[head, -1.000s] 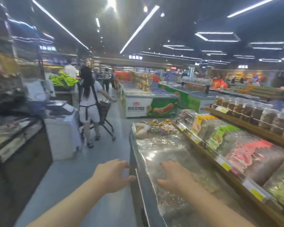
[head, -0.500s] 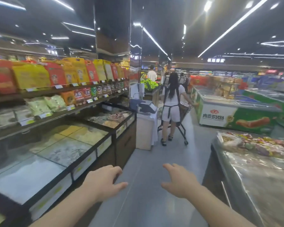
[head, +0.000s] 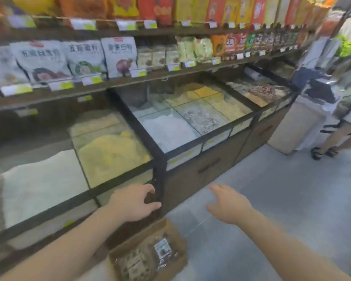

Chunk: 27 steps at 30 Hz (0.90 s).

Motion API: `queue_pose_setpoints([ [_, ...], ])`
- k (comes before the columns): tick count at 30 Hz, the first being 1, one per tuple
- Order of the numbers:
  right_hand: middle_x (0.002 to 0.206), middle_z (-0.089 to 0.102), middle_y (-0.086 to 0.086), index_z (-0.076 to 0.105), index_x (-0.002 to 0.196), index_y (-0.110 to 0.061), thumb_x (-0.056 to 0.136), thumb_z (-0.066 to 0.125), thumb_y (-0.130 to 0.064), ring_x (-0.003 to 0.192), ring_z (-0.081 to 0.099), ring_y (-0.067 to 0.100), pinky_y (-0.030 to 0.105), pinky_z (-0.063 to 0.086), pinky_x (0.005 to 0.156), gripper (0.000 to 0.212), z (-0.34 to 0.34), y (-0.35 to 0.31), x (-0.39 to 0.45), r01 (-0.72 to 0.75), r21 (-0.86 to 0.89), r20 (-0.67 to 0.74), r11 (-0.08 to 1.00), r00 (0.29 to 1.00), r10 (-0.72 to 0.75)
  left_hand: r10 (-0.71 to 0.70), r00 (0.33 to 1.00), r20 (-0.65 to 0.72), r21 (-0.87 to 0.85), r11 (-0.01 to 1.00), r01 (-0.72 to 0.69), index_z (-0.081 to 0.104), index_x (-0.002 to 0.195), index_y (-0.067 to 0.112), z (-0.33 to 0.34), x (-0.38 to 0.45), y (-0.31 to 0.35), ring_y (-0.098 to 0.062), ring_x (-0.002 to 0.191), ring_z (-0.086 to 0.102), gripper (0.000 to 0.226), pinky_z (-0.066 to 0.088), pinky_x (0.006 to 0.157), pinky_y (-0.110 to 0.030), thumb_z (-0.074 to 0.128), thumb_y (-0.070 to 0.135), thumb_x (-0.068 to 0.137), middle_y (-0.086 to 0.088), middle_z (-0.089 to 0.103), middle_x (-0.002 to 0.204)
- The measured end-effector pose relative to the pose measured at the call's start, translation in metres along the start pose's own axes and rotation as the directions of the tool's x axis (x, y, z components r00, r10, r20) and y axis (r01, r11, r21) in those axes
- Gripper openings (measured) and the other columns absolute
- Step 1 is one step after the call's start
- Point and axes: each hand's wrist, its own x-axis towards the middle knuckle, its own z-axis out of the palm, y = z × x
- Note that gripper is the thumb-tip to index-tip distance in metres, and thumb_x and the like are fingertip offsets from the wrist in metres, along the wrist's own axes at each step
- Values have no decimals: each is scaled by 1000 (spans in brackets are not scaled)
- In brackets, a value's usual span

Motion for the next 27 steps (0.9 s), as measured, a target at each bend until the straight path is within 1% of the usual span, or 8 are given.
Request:
queue_pose_setpoints([
  [3,148,44,2,31,153,-31,94,57,-47,135,46,26,45,47,103,66,31,-36,47,117,-33,98,993,989,-113,-117,992,41,-55,991,119,50,138,41,32,3,-48,-16,118,61,62,54,94,-39,46,78,88,11,61,127],
  [8,146,46,5,35,152,-27,94,57,-44,135,46,26,40,43,106,64,88,-72,122,251,31,247,967,936,-251,-311,942,131,-154,932,329,46,141,42,86,24,-97,-17,128,55,59,49,103,-43,50,72,91,10,57,138],
  [11,147,47,3,35,152,-30,92,60,-43,133,48,25,38,43,106,66,129,-78,166,279,41,338,959,900,-276,-408,895,181,-215,872,441,49,133,41,129,44,-118,-19,125,56,48,48,101,-40,51,66,92,10,59,129],
  [13,138,50,1,38,148,-35,90,60,-42,125,54,24,38,48,100,62,162,-77,194,259,71,376,963,888,-266,-465,862,200,-241,830,504,51,128,40,167,60,-127,-19,121,59,39,47,94,-36,51,60,95,13,61,124],
  [16,124,52,0,39,145,-40,91,57,-47,117,56,25,38,51,93,57,226,-65,240,236,61,445,970,863,-238,-525,829,193,-233,796,558,49,131,41,232,90,-139,-14,119,59,39,44,86,-33,49,58,96,17,59,127],
  [19,122,53,2,37,146,-41,92,57,-48,118,56,26,39,52,95,58,306,-43,284,174,64,516,983,837,-182,-554,800,231,-222,770,598,46,133,41,312,126,-158,-15,115,62,40,50,86,-33,48,57,96,16,61,129],
  [24,128,57,10,42,146,-31,93,60,-46,117,59,31,44,53,96,58,441,-13,343,86,65,518,994,849,-107,-557,777,294,-173,768,617,40,138,39,454,189,-196,-20,108,66,46,54,81,-35,47,58,96,8,65,124],
  [27,129,62,10,46,140,-33,91,62,-48,112,63,32,41,54,93,54,526,1,364,67,79,517,995,851,-98,-569,760,314,-172,753,635,40,139,39,534,219,-216,-24,111,66,47,54,84,-38,46,57,96,6,64,128],
])
